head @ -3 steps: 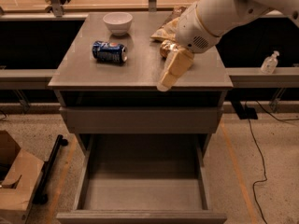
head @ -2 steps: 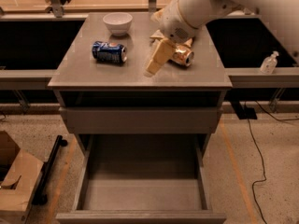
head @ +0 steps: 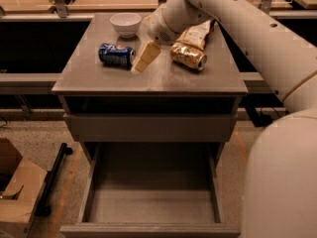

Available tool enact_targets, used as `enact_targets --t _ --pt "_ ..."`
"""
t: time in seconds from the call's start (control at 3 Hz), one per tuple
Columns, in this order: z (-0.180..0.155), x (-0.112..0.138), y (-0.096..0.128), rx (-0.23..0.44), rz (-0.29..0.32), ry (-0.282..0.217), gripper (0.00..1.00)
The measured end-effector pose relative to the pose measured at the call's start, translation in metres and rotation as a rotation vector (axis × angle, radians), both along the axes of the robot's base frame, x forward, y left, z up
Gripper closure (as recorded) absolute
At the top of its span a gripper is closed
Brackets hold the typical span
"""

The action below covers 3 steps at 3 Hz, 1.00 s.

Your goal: Place pepsi can into middle drawer

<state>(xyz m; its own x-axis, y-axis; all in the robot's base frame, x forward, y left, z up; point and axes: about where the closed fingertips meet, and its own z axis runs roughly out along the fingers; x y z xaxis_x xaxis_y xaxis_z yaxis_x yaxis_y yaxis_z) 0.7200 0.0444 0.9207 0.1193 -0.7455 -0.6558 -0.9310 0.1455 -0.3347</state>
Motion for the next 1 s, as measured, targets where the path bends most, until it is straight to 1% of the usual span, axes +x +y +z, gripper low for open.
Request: enact_targets --t 0.33,0.67,1.0 --pt "-0.016 0.035 0.037 0.037 0.031 0.011 0.00" --pt "-0.014 0.042 0.040 0.048 0.030 0.003 0.00" --pt "-0.025 0.043 0.050 0.046 0.015 0.018 0.00"
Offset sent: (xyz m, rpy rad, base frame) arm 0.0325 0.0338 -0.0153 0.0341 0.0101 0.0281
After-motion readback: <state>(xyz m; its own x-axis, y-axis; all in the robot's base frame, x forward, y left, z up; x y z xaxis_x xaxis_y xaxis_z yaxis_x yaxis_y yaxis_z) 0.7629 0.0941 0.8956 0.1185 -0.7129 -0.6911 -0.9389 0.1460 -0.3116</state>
